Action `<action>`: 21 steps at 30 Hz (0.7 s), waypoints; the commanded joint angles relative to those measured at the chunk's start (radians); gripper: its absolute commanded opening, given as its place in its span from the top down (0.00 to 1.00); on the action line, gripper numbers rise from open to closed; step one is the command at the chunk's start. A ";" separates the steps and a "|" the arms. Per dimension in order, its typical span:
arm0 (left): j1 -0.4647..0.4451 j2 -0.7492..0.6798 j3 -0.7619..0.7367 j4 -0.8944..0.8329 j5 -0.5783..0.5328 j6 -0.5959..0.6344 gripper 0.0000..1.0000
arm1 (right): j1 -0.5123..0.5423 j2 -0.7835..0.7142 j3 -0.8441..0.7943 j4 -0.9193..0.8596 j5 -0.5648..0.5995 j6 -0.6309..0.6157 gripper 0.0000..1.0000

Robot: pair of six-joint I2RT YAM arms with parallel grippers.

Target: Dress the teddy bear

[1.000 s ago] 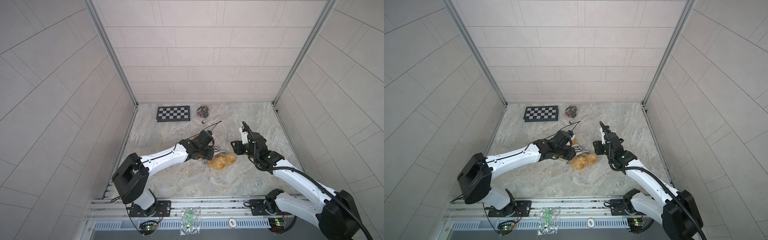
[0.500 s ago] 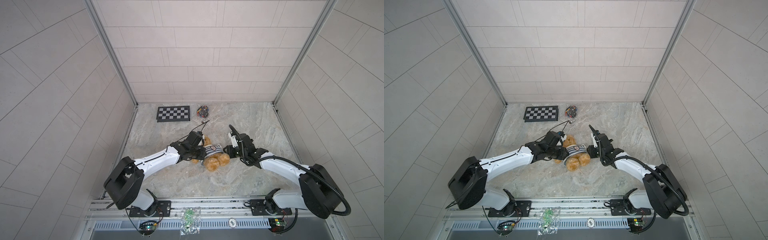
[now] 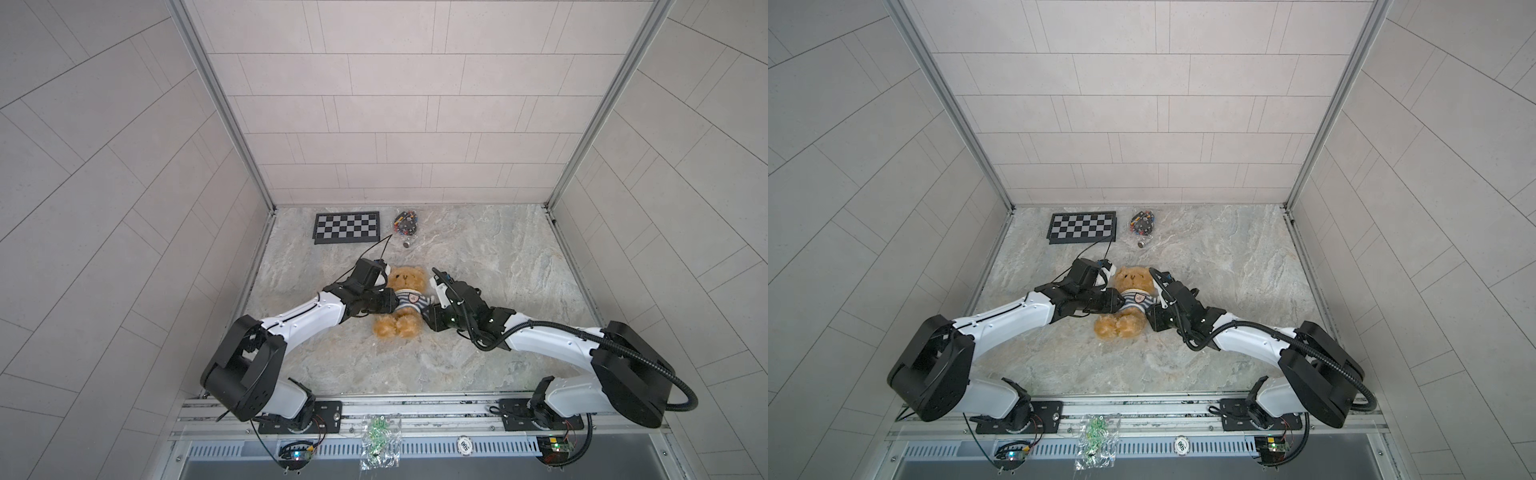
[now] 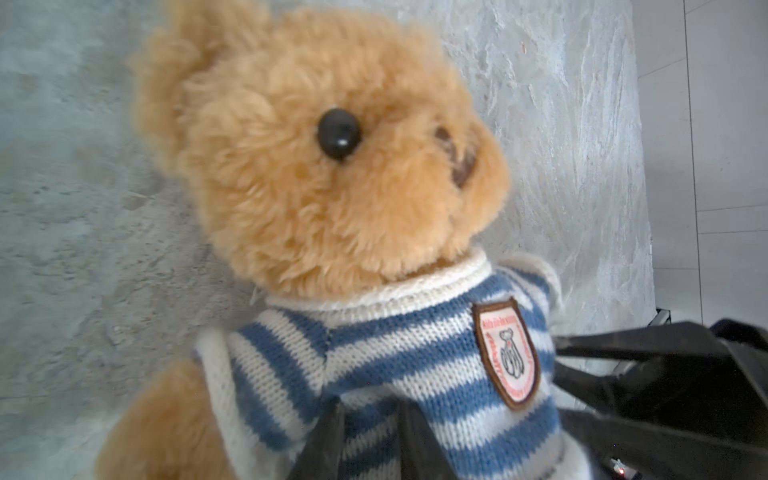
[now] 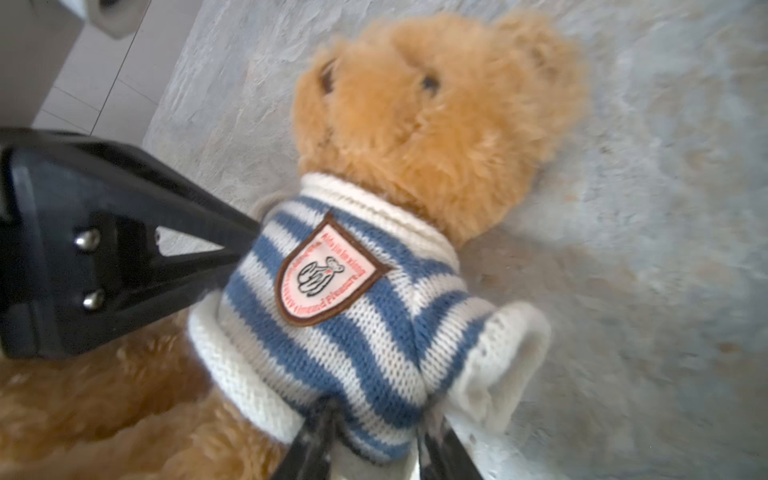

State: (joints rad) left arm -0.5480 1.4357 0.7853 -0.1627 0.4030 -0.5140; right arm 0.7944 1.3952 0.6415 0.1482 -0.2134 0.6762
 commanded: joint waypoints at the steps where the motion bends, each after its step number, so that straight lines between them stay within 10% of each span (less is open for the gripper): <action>1: 0.003 -0.064 -0.010 -0.047 -0.006 0.039 0.65 | 0.046 0.040 0.033 0.097 -0.014 0.072 0.64; 11: -0.003 -0.139 -0.060 -0.063 0.022 0.023 0.52 | 0.086 0.067 0.044 0.178 -0.003 0.095 0.64; 21: 0.006 -0.082 -0.093 -0.059 -0.009 0.059 0.69 | 0.036 -0.117 -0.078 0.075 0.132 0.027 0.71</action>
State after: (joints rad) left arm -0.5446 1.3334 0.7189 -0.1822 0.4038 -0.4831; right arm 0.8570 1.3319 0.6079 0.2489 -0.1524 0.7227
